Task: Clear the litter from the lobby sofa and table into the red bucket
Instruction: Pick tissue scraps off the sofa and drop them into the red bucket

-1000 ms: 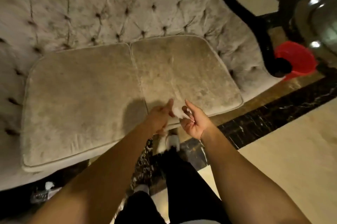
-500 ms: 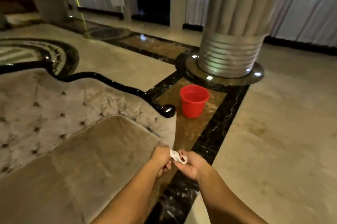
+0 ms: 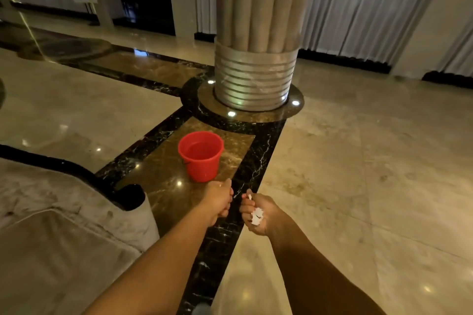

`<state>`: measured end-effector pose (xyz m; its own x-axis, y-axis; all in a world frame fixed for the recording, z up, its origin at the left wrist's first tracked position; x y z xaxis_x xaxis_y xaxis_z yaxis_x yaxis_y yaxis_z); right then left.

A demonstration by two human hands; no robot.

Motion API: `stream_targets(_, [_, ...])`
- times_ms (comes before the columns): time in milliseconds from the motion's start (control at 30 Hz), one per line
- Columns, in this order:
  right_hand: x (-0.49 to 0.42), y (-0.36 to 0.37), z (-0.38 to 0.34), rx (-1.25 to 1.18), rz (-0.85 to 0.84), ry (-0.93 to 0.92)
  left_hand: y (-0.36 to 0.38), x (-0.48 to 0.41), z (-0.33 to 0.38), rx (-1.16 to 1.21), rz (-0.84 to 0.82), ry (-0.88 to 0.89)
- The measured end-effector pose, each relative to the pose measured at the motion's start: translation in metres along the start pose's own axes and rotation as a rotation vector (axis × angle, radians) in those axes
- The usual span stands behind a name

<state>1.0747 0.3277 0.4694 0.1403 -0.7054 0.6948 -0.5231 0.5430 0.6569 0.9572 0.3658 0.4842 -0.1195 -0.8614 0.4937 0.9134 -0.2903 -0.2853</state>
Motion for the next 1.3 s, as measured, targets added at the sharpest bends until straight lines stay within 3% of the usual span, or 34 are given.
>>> stream_targets(300, [-0.156,0.084,-0.135,0.366,0.218,-0.153,-0.063,-0.213,0.070,-0.435,0.200,0.087])
stream_targets(633, [-0.341,0.218,-0.233,0.651,0.142,-0.177,-0.136,-0.402,0.111,-0.334,0.240,-0.085])
stream_targets(933, [-0.558,0.326,-0.308,0.730,0.044,0.071,-0.191,-0.590,0.148,0.197,0.340,-0.406])
stream_targets(1167, [-0.677,0.389,-0.350,0.716,0.172,0.177,-0.215,-0.703,0.175,0.663,0.374,-0.576])
stream_targets(1300, [-0.708,0.406,-0.354,0.695,0.173,0.229,-0.228,-0.737,0.180,0.828,0.353,-0.581])
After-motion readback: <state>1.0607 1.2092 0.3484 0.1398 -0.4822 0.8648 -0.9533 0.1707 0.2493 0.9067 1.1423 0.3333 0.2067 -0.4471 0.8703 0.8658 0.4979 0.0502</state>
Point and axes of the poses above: each hand's wrist, its own x-axis away from the middle knuckle, its own y-axis out of the palm, z = x × y, the point moved 3 cm from there along -x, towards the middle knuckle, and after that the axes turned 14 degrees about -x, right-handed, at the moved point
